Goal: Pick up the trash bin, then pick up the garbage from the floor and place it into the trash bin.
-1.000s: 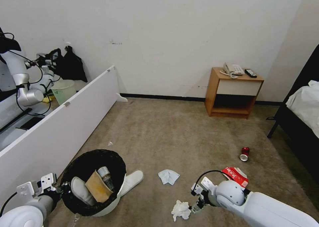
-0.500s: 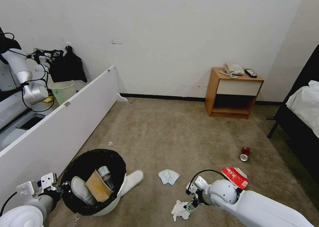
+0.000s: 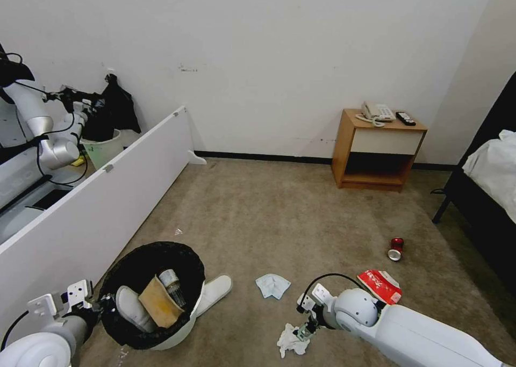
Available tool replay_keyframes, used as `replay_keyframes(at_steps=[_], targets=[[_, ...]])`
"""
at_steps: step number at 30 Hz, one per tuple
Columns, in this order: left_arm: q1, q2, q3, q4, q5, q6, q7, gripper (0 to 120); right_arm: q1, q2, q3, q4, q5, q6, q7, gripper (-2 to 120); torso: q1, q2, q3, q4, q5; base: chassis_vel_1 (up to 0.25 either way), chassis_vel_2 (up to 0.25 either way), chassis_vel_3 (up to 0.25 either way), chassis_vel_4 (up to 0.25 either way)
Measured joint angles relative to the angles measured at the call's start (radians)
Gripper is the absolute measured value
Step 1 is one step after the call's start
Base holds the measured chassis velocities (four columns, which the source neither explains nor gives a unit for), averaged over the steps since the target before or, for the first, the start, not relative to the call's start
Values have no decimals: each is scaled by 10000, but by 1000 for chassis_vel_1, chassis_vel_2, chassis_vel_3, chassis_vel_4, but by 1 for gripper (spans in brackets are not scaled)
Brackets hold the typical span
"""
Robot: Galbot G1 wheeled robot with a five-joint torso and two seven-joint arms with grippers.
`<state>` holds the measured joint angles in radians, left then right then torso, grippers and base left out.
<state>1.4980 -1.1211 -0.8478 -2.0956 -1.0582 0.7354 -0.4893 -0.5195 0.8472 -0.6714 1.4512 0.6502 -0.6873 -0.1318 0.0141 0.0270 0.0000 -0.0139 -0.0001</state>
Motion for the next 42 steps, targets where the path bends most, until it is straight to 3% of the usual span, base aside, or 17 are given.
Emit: replay_keyframes(at_steps=[42], targets=[[46,-24,22,21,55,0,78,1,-196,1068,-598,-1398,-162,586,310,99,0,0,0,0,0,0,0,0,0]])
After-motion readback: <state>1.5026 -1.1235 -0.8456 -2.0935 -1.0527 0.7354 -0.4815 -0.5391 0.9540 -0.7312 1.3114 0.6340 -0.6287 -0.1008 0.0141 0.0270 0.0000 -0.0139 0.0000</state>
